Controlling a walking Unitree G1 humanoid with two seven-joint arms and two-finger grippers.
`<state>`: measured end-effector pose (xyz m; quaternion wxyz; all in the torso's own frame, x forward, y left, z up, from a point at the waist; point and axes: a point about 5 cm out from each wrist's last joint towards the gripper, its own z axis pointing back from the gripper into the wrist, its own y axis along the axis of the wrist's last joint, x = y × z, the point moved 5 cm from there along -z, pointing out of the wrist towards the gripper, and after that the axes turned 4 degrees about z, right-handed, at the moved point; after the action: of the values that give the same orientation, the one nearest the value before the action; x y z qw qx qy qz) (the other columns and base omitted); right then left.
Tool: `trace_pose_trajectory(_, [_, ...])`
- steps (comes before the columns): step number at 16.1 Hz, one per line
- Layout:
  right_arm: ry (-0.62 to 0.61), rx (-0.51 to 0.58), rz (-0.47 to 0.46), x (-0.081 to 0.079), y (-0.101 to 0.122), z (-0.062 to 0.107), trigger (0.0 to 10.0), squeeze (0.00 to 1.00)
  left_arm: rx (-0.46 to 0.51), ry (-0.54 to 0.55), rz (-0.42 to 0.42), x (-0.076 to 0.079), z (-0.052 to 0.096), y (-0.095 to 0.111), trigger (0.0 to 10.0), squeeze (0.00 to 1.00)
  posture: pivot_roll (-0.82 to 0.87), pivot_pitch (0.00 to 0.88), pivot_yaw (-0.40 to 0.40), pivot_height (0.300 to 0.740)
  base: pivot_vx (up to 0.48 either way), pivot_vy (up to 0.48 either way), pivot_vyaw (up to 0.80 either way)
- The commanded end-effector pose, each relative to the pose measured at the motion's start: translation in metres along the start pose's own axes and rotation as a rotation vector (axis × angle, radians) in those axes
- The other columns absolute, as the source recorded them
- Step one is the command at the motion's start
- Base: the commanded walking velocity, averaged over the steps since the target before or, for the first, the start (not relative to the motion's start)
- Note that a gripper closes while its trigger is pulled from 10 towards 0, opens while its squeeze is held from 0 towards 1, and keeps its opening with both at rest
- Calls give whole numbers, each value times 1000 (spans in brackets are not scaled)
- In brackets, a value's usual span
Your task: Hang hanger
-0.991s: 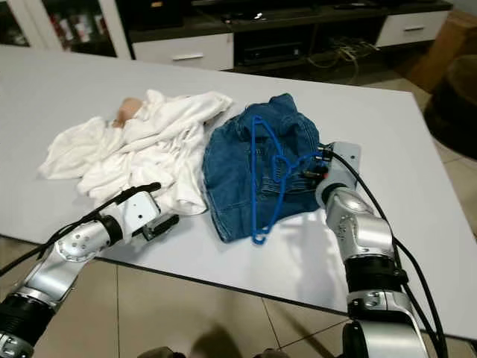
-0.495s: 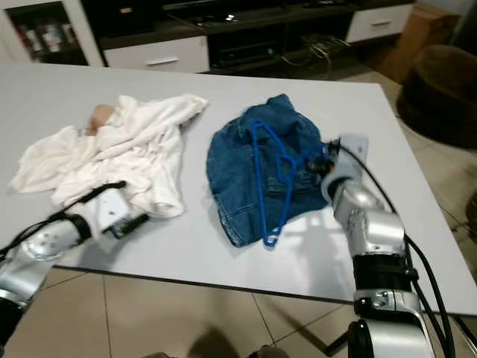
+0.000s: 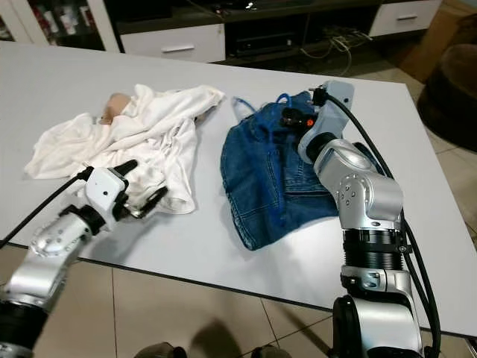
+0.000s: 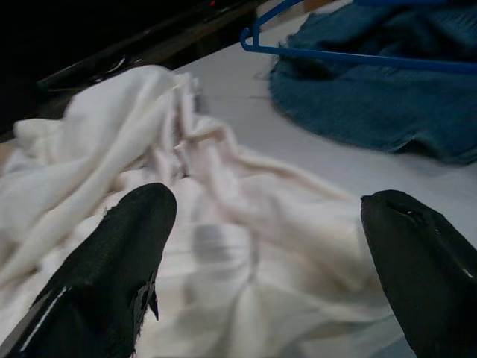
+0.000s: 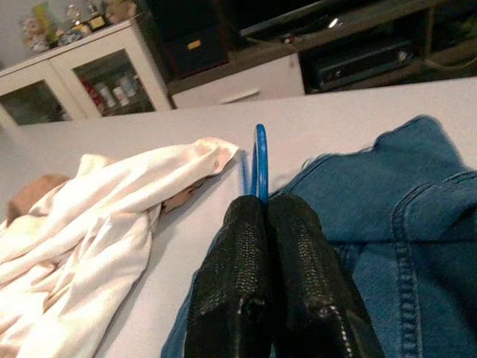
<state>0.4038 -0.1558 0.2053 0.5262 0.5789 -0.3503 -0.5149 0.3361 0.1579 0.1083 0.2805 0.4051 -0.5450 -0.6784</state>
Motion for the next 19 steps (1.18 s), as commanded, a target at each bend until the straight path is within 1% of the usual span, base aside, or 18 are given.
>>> trace_pose_trajectory(1, [-60,54,16,9,10,0,10000,0,17,-9,32,6,0,2,10000,427,-75,14,18,740,0,0,0])
trace_pose_trajectory(2, [-142,80,89,18,8,-2,10000,0,44,-2,87,14,-5,5,10000,290,-75,14,18,740,0,0,0])
trace_pose_trajectory(3, [-172,108,149,19,8,-2,10000,0,55,-15,137,24,-7,5,10000,227,-75,14,18,740,0,0,0])
trace_pose_trajectory(5, [-206,159,271,13,14,-3,10000,0,46,-51,167,39,-8,2,10000,122,-63,15,19,740,0,0,0])
trace_pose_trajectory(6, [-184,165,400,0,16,-9,10000,0,32,-75,181,48,-8,-1,10000,102,-60,17,21,740,0,0,0])
trace_pose_trajectory(7, [-163,148,438,-7,12,-14,10000,0,26,-79,189,50,-9,-3,10000,98,-60,18,23,740,0,0,0])
trace_pose_trajectory(8, [-120,99,499,-15,1,-20,10000,0,21,-82,195,52,-10,-3,10000,90,-59,18,21,740,0,0,0])
trace_pose_trajectory(10, [-18,-5,533,-28,-27,-27,10000,0,11,-106,190,58,-12,-2,10000,78,-57,17,17,740,0,0,0])
trace_pose_trajectory(12, [49,-70,518,-35,-46,-28,10000,0,6,-113,181,59,-12,-2,10000,78,-54,17,13,740,0,0,0])
trace_pose_trajectory(13, [148,-145,454,-47,-68,-24,10000,0,3,-117,175,60,-10,-2,10000,82,-54,17,13,740,0,0,0])
trace_pose_trajectory(14, [164,-152,436,-49,-71,-23,10000,0,3,-117,174,60,-10,-2,10000,78,-54,17,13,740,0,0,0])
trace_pose_trajectory(15, [194,-150,373,-55,-73,-23,10000,0,4,-117,174,60,-10,-1,10000,75,-54,17,13,740,0,0,0])
trace_pose_trajectory(16, [186,-113,328,-56,-66,-24,10000,0,12,-120,183,61,-11,2,10000,75,-56,19,14,740,0,0,0])
trace_pose_trajectory(17, [129,-34,311,-49,-47,-27,10000,0,28,-114,207,61,-14,7,10000,78,-56,19,14,740,0,0,0])
trace_pose_trajectory(19, [54,78,284,-35,-18,-26,10000,0,57,-92,253,59,-17,13,10000,71,-61,20,19,740,0,0,0])
